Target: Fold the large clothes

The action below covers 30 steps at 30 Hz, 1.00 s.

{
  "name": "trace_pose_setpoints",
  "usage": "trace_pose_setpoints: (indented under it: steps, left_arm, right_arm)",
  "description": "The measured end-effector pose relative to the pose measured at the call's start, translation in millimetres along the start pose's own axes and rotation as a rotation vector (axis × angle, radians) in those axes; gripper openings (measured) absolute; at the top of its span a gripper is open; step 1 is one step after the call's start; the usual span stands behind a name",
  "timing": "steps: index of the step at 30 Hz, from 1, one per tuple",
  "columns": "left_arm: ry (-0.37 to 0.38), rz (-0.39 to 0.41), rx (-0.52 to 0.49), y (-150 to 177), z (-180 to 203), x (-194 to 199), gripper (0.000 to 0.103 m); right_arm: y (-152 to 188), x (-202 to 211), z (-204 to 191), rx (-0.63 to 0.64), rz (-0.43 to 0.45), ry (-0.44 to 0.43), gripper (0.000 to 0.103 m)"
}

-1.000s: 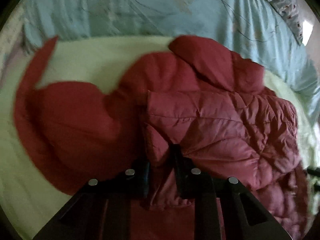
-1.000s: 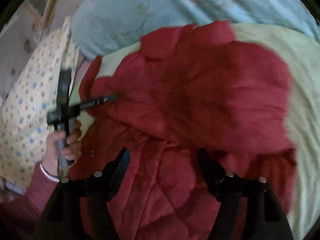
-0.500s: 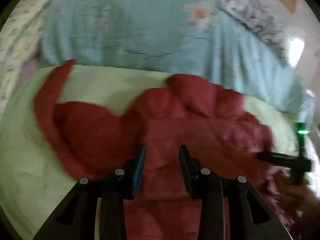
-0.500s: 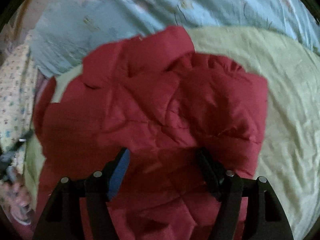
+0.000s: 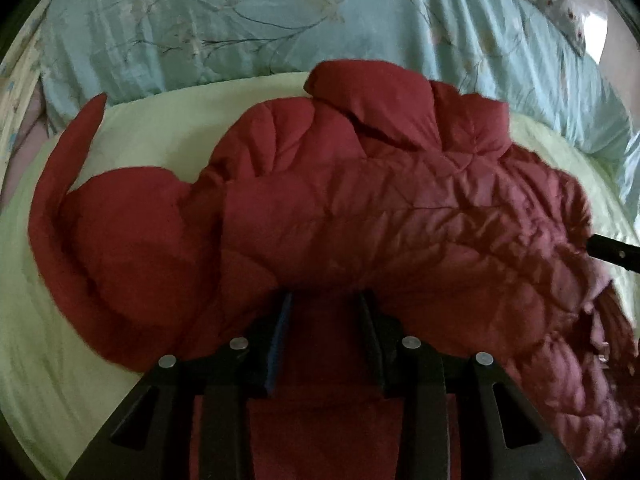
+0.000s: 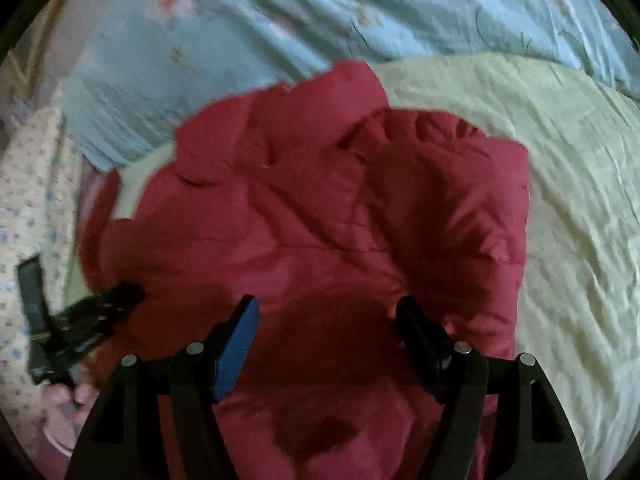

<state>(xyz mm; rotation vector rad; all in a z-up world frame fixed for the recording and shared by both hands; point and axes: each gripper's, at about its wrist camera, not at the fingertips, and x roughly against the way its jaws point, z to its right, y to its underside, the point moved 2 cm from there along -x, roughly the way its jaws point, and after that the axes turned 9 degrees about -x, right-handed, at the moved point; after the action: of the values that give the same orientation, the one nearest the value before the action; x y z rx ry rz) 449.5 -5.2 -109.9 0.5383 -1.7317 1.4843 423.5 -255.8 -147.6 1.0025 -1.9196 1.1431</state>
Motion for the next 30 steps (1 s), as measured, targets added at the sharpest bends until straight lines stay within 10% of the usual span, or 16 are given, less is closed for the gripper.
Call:
trace_pose_setpoints:
  steps: [4,17,30]
  left_arm:
    - [0.012,0.045,0.057,27.3,-20.8,41.4,0.059]
    - [-0.135,0.106,0.16,65.8,-88.3,121.1,0.068]
    - [-0.312,0.074,0.272,39.9,-154.2,101.1,0.078]
  right_arm:
    - [6.7,27.8,-16.5,0.013,0.036,-0.063,0.073]
    - [36.5,71.7,-58.3,0.043,0.046,-0.191,0.073]
    - [61.0,92.1,-60.7,0.036,0.02,-0.23,0.073]
